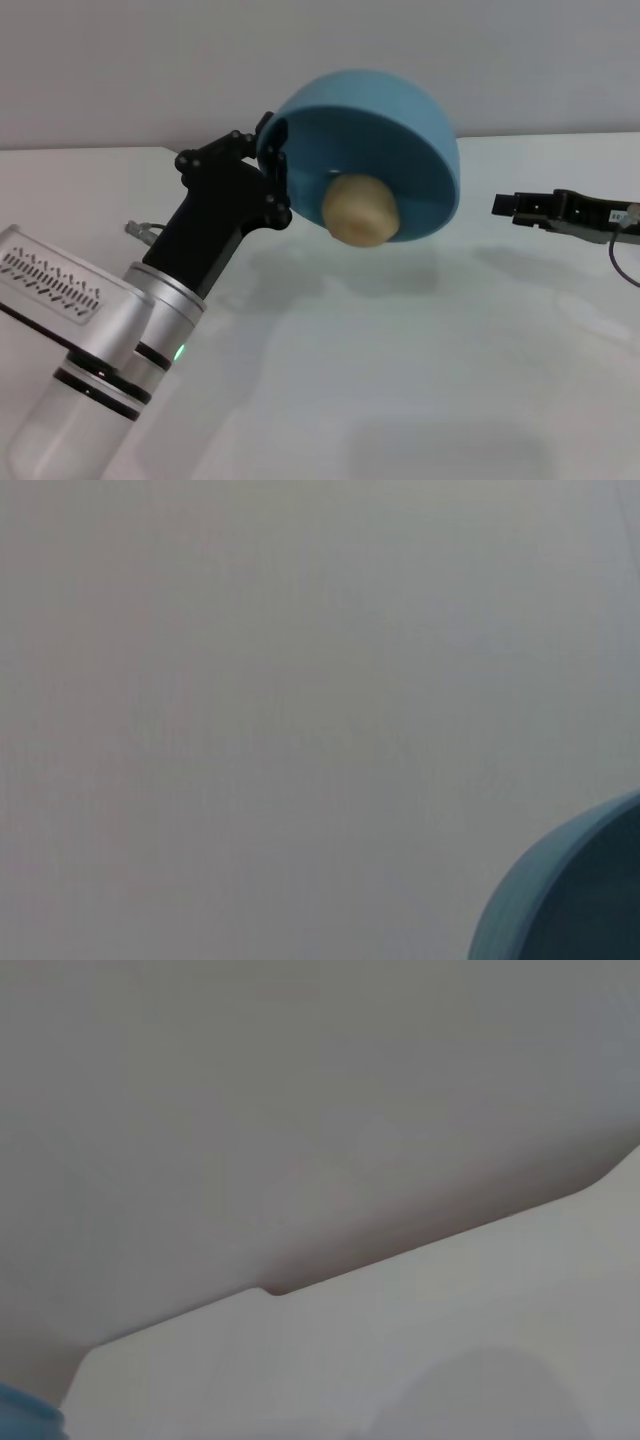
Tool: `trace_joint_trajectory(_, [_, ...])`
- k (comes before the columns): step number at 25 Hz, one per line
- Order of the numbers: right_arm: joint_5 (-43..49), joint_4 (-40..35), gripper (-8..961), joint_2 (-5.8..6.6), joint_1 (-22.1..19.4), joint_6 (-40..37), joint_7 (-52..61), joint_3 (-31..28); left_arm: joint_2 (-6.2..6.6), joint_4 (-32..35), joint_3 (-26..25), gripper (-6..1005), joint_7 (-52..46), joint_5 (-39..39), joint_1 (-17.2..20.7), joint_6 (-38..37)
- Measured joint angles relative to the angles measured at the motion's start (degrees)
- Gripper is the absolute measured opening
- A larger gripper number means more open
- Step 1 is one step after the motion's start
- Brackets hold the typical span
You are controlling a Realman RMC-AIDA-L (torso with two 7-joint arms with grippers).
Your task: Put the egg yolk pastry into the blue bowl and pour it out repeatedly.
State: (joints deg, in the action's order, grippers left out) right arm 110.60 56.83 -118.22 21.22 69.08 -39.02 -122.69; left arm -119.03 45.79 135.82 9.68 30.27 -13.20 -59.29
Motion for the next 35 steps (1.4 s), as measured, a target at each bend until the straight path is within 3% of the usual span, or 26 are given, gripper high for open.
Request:
trace_joint_trajectory(9, [-0.6,-0.15,402,-0.07,0.05,-0.2,-0.01,0.0,-0.01,-3.29,5.74,0,0.63,12.47,-3.01,-8.29])
trace_joint_trajectory(16, [-1.89,-0.71,403,-0.09,0.05,-0.36,-0.14,0.0,-0.06,-4.31,6.44,0,1.22,15.7,-3.82,-10.59])
trace_joint_trajectory(20, [-2.01,-0.76,403,-0.09,0.16,-0.42,-0.28,0.0,-0.06,-5.66,9.56,0,2.92,19.54,-5.28,-11.85])
trace_joint_trajectory(35, [-2.06,-1.36,403,-0.08,0.49,-0.43,-0.41,0.0,-0.06,-6.15,10.21,-1,2.37,20.19,-6.33,-11.21])
